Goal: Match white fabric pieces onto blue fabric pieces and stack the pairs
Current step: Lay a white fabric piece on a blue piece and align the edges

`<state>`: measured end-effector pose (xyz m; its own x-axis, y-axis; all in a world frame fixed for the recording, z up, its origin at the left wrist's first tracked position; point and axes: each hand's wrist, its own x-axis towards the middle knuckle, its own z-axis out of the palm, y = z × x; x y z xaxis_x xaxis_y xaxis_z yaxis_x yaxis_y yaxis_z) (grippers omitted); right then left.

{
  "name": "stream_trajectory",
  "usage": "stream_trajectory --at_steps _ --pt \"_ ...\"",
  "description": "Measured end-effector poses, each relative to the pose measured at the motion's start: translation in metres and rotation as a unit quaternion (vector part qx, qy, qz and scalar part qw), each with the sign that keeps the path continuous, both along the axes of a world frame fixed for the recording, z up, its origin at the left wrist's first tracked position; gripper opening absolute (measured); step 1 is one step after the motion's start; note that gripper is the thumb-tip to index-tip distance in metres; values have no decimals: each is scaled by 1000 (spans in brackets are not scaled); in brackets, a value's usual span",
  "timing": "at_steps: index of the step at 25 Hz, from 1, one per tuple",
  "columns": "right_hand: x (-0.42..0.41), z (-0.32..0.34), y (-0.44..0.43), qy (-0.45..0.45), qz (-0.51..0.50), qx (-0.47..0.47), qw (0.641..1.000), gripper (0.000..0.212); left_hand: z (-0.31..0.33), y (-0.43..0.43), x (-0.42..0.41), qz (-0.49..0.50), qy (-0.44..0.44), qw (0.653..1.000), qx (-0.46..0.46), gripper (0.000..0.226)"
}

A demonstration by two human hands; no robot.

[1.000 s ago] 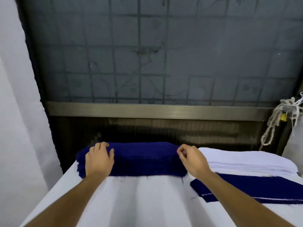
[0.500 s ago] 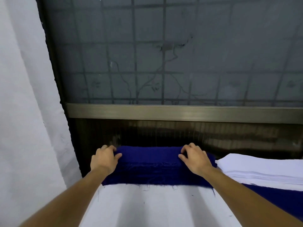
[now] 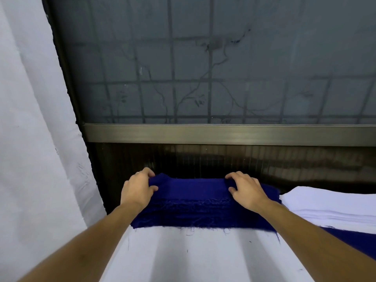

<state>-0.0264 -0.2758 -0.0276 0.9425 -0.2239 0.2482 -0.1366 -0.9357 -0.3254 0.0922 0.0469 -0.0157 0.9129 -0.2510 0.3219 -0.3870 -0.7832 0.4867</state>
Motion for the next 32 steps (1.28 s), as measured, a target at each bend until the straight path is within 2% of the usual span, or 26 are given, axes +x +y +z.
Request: stream_trajectory --at_steps 2,5,7,10,12,16,19,22,24,26,29,32 --pt "1 0 1 -8 0 3 1000 42 1 -2 -1 17 -16 999 -31 31" --pt "3 2 1 -14 3 15 1000 41 3 1 -1 32 -64 997 -5 7" --pt "4 2 2 -15 10 22 1000 42 6 4 -2 33 -81 996 35 8" --pt "5 1 5 -22 17 25 999 42 8 7 -3 37 -106 989 101 22" --pt "5 2 9 -27 21 21 999 42 9 9 -4 38 -130 984 117 26" --pt "8 6 26 -45 32 1 998 44 17 13 -9 -27 -142 988 61 8" --pt "10 14 49 -72 56 0 996 47 23 13 -18 -117 -65 990 40 20" --pt "14 24 81 -90 120 6 989 52 30 10 -33 -182 -14 983 21 19" --pt "16 32 103 -95 150 0 984 52 37 5 -46 -192 -48 979 43 21" --pt "17 39 119 -99 166 -12 981 42 48 -1 -58 -194 -95 975 51 19" --pt "7 53 124 -93 166 -28 981 27 68 -4 -74 -172 -141 975 28 13" --pt "-15 69 110 -86 133 16 987 23 86 2 -86 -114 -171 978 -22 13"
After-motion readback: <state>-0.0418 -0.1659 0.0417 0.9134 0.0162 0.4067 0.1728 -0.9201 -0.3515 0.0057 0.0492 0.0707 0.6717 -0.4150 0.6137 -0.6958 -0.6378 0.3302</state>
